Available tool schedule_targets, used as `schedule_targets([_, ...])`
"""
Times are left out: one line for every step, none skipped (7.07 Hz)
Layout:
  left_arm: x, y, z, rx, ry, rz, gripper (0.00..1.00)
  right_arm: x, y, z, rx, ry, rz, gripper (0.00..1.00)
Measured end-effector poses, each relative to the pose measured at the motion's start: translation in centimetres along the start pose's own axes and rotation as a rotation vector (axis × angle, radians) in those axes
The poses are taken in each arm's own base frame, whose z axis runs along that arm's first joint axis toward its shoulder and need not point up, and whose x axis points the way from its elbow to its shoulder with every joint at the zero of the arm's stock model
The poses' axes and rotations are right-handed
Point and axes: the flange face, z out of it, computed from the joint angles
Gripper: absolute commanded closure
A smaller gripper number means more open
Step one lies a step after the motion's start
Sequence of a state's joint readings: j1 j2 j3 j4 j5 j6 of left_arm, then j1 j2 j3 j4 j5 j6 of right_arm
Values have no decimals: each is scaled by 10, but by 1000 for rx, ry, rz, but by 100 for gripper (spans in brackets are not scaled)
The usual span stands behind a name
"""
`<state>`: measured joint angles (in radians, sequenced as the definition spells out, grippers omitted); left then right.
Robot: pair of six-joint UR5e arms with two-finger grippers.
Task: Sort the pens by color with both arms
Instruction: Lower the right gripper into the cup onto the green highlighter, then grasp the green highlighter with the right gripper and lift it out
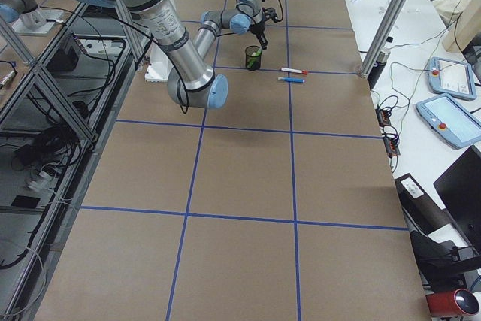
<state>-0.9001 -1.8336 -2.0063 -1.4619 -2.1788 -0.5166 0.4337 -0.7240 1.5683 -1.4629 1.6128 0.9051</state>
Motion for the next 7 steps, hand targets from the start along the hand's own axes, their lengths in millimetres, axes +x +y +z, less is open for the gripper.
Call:
schedule_targets([0, 0, 0, -1, 0, 0, 30, 2, -3, -3, 0, -3, 3, 94])
schedule_targets([1, 0, 1, -1, 1, 1, 30, 5, -7, -11, -2, -5, 8, 94])
schedule_targets([1, -1, 1, -1, 1, 2, 30, 9, -13, -26, -8, -7, 15, 95])
schedule_targets([2, -1, 1, -1, 1, 2, 30, 12, -19, -41, -12, -12, 24, 95])
schedule_targets([3, -1, 1, -1, 1, 2, 30, 15, -28, -56, -7, -19, 34, 96])
schedule_targets([3, -1, 2, -2, 1, 2, 30, 16, -39, -69, -2, -26, 50, 96])
schedule_targets([3, -1, 2, -2, 0, 1, 30, 19, -52, -79, 3, -30, 67, 97])
